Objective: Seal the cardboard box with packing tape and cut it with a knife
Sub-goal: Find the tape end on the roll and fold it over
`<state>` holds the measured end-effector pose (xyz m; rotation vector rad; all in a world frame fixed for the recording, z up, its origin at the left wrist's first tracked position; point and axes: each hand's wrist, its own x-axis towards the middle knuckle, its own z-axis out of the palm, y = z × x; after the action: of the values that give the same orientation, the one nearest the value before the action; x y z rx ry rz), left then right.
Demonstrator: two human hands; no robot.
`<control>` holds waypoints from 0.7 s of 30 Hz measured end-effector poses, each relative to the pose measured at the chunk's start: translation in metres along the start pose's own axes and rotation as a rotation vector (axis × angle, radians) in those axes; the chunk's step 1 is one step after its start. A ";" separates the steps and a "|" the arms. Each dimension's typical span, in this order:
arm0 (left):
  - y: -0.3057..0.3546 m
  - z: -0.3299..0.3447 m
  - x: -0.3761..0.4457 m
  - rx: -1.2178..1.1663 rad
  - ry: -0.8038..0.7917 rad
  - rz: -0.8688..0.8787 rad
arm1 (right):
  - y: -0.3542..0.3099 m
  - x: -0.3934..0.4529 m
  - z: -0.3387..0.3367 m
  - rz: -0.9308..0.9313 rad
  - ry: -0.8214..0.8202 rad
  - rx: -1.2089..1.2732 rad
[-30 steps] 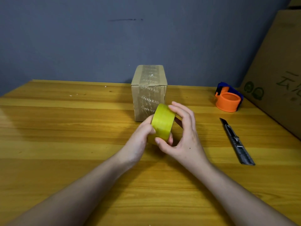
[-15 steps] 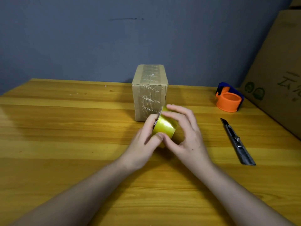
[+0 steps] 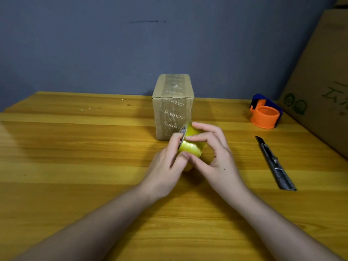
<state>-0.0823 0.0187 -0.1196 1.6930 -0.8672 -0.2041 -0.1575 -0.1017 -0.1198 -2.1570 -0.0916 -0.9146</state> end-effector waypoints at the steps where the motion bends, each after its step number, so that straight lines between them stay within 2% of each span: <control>1: 0.000 -0.001 -0.001 0.013 0.006 0.003 | 0.000 -0.001 0.001 0.002 -0.002 -0.003; 8: 0.000 -0.003 -0.001 0.051 0.018 0.002 | 0.003 0.002 0.000 -0.077 0.044 -0.054; 21: 0.002 -0.003 -0.004 0.096 0.025 0.057 | 0.000 0.001 0.000 -0.046 0.035 -0.061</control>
<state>-0.0840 0.0235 -0.1177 1.7540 -0.9178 -0.1037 -0.1568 -0.1018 -0.1199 -2.2019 -0.0984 -0.9925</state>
